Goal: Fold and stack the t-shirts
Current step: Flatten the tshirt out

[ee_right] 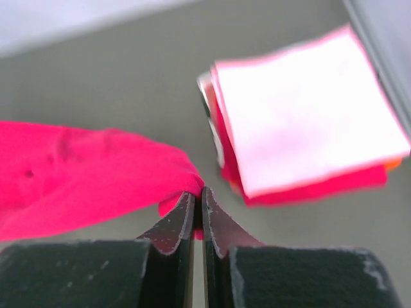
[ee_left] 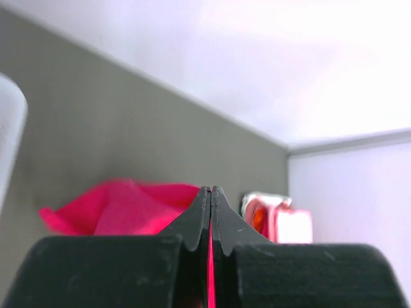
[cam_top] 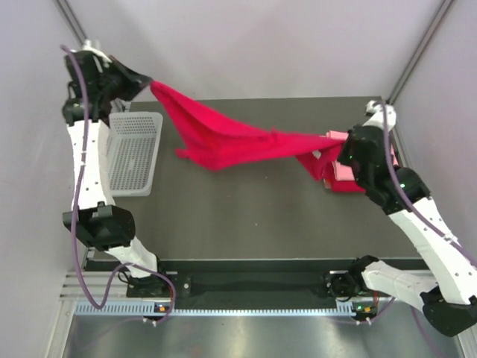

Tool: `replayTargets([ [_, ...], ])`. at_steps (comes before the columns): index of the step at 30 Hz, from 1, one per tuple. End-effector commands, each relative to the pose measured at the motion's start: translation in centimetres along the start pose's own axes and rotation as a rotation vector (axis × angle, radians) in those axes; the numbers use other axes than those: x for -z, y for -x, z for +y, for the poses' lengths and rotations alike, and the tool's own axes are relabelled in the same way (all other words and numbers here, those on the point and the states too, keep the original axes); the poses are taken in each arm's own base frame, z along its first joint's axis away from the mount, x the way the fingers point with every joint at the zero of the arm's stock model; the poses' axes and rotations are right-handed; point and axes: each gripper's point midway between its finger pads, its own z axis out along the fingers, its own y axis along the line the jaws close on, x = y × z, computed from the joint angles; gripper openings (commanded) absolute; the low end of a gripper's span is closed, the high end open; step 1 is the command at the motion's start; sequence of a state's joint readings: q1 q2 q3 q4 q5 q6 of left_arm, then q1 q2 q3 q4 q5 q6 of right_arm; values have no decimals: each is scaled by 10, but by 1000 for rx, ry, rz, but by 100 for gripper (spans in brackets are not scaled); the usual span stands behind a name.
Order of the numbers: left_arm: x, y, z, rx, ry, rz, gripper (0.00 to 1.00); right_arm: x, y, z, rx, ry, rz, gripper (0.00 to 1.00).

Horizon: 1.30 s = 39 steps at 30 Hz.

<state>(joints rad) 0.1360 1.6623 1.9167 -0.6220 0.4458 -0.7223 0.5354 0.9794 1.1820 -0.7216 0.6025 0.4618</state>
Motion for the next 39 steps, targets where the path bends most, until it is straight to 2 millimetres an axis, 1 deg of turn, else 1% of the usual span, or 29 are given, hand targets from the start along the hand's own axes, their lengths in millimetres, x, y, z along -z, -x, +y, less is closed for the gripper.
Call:
replayTargets([
  [1,43,34,-30,71,-67,-52,0,35,81,10,-46,105,-173,0],
  [3,57,44,-34,75,-77,-79,0,48,78,14,-60,179,-173,0],
  [5,62,36,-29,68,-61,-75,0,42,37,29,-46,284,-77,0],
  [6,62,33,-26,62,-61,-76,0,32,-4,30,-29,311,-1,0],
  [7,72,28,-28,51,-70,-88,0,34,-34,44,-41,407,82,0],
  [8,61,11,-5,73,-32,-49,0,34,-63,51,-38,458,150,0],
  [9,59,2,3,75,-20,-39,0,27,-112,50,-33,484,241,0],
  [10,65,-1,1,57,-37,-58,0,32,-137,55,-63,529,312,0],
  [11,55,-23,26,84,-1,-9,0,41,-154,58,-69,576,337,0],
  [12,54,-32,32,87,3,8,0,39,-185,49,-65,550,392,2],
  [13,59,-37,34,76,3,4,0,38,-190,41,-85,518,384,3],
  [14,56,-52,50,78,31,29,0,44,-186,37,-103,528,348,6],
  [15,57,-56,54,73,39,31,0,46,-191,29,-102,509,349,19],
  [17,63,-65,63,52,66,27,0,57,-178,34,-134,574,293,60],
  [18,64,-66,64,46,73,26,0,60,-172,34,-139,575,286,89],
  [19,68,-68,64,37,75,23,0,59,-168,31,-127,558,272,93],
  [20,69,-72,69,30,90,32,0,57,-167,30,-105,535,281,93],
  [22,72,-75,70,20,94,31,0,52,-157,30,-58,505,267,82],
  [23,72,-78,74,18,105,35,0,44,-162,33,-28,484,300,77],
  [25,75,-80,76,9,114,32,0,39,-154,46,5,507,299,69],
  [26,75,-82,82,11,132,29,0,28,-162,50,37,479,338,68],
  [28,78,-85,86,6,146,23,0,13,-154,54,63,432,314,60],
  [29,79,-84,88,6,150,17,0,1,-160,55,91,389,341,58],
  [30,80,-85,90,5,153,18,0,-8,-150,58,101,370,308,57],
  [32,81,-86,96,6,165,20,0,-25,-155,65,141,337,329,56],
  [33,81,-86,97,4,170,19,0,-29,-146,73,148,340,314,56],
  [35,82,-86,104,13,193,17,0,-50,-150,72,196,266,332,56],
  [37,82,-86,109,19,207,7,0,-63,-140,75,202,233,325,57],
  [39,82,-88,108,20,195,8,0,-80,-144,74,205,205,361,62],
])
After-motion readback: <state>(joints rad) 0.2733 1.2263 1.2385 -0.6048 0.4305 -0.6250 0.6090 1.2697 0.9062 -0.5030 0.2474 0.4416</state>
